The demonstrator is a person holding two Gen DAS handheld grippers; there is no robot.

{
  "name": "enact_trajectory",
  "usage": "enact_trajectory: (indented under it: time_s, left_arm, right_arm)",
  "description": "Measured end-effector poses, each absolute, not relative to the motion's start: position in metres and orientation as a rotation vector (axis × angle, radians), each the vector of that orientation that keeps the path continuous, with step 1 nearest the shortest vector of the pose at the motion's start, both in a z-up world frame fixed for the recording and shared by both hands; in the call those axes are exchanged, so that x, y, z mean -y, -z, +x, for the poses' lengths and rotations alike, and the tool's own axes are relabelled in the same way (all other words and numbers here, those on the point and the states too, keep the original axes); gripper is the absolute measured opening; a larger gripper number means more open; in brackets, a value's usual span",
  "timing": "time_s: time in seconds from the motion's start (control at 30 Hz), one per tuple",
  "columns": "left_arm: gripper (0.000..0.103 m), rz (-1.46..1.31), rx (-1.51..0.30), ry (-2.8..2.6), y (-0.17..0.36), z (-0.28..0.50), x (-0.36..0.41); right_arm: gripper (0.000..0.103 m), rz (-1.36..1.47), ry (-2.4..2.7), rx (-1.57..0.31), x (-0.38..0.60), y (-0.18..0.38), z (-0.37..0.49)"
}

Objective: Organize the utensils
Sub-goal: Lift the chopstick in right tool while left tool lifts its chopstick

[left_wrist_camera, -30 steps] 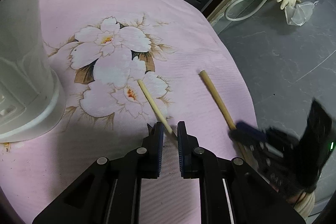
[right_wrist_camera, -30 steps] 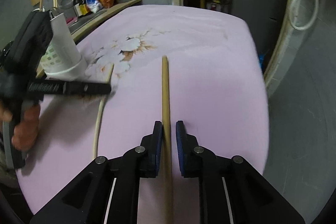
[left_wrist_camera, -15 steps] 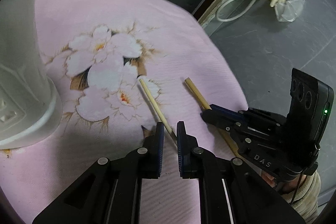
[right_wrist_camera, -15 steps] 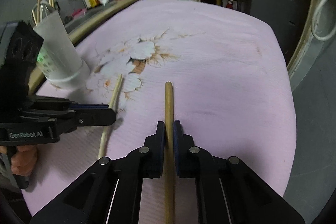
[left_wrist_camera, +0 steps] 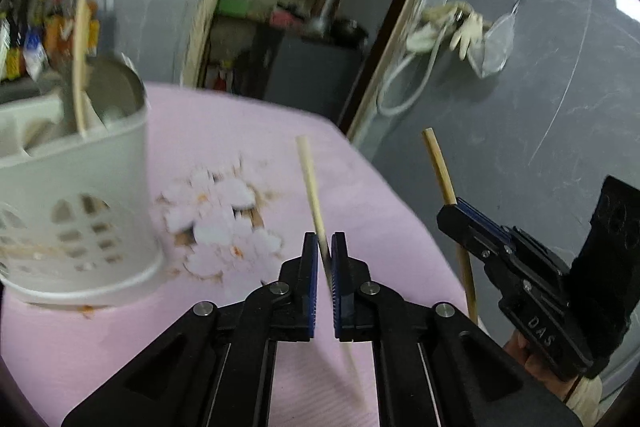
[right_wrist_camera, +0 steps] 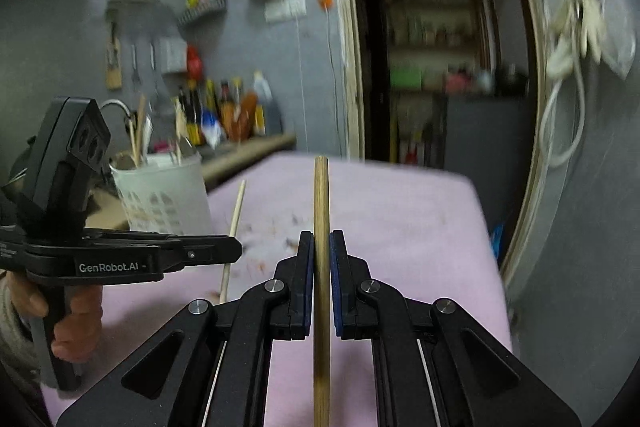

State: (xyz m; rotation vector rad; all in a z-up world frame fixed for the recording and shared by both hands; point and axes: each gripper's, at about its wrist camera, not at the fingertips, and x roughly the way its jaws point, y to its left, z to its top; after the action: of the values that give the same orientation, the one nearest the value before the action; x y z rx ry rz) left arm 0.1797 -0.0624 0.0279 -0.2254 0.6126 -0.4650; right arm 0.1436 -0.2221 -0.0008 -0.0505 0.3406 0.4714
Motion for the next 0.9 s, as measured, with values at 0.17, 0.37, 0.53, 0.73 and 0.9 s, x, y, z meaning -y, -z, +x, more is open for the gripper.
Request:
enact_trajectory:
  time_s: [0.17,0.37,0.53,0.73,0.9]
  left_arm:
    - [0.002,-0.218,-0.548,0.438,-0.039,0.169,0.061]
    - [0.002,-0.259,-0.507,0.413,-0.050,0.162,0.039]
    - [0.002,-0.235,-0.403,0.355,-0.077,0.149,0.015]
    - [0.002,-0.190,-0.272,0.282,-0.107,0.137,-0.008]
    - [0.002,-0.186,-0.190,0.207,-0.134,0.135,-0.042]
  right_arm:
    - [0.006,-0.033,-0.472,-0.211,0.211,-0.015,0.132]
    - [0.006,0.040,-0.529,-0.122,0.210,-0.034,0.132]
    - [0.006,0.100,-0.576,-0.027,0.199,-0.052,0.134]
    - [0.006,0.128,-0.609,0.121,0.171,-0.078,0.135]
    - [0.006,0.171,-0.655,0.216,0.143,-0.101,0.145]
